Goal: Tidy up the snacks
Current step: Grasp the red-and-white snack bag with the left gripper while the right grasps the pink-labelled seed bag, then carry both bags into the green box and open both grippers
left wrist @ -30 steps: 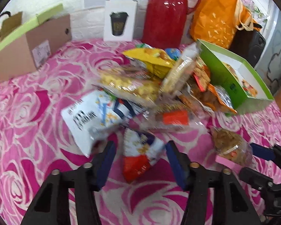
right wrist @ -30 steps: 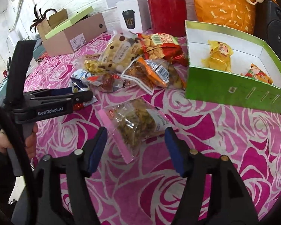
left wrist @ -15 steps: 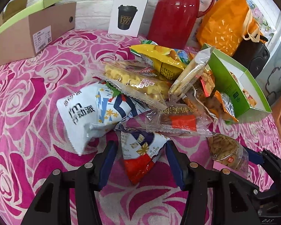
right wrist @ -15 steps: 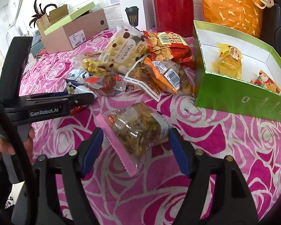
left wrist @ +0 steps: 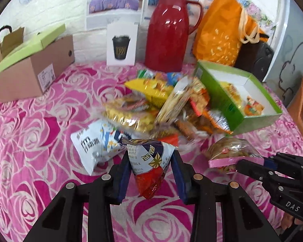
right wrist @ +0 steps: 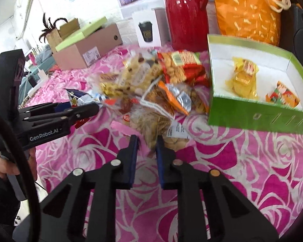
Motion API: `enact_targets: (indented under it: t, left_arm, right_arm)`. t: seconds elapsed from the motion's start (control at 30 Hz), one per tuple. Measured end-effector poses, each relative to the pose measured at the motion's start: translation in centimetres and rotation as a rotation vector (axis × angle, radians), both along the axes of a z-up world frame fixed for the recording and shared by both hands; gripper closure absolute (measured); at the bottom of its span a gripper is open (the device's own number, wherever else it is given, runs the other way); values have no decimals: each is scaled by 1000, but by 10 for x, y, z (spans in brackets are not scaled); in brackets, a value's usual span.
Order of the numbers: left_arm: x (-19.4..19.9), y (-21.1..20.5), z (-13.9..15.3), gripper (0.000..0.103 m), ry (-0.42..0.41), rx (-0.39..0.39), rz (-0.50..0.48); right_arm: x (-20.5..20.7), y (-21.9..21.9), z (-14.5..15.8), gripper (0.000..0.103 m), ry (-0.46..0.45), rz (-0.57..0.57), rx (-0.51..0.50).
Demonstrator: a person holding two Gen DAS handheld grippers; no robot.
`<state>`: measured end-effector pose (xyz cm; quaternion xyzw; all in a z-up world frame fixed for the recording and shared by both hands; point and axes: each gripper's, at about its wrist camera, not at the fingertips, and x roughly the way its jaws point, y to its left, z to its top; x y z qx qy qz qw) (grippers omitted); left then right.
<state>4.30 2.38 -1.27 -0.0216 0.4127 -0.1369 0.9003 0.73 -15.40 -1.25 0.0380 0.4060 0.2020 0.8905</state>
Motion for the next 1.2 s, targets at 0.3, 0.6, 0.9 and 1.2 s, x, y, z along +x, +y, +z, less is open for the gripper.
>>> enact_targets:
  t: [0.3,0.6,0.9,1.2]
  left_arm:
    - [10,-32,55,64,-89,-82,-98]
    - [39,-107,80,64,-126,-85,-247]
    - [76,-184,61,64,-87,-35,-335]
    - [103,-211,35,46,-63,10,-326]
  right_arm:
    - [-9,-48,45,90,-134,-120,38]
    - [-1,-117,78,90,-228,-292,10]
    - [40,-178,55,90,-182,-417,-17]
    - [68,-197,22,71,-119,-440,-47]
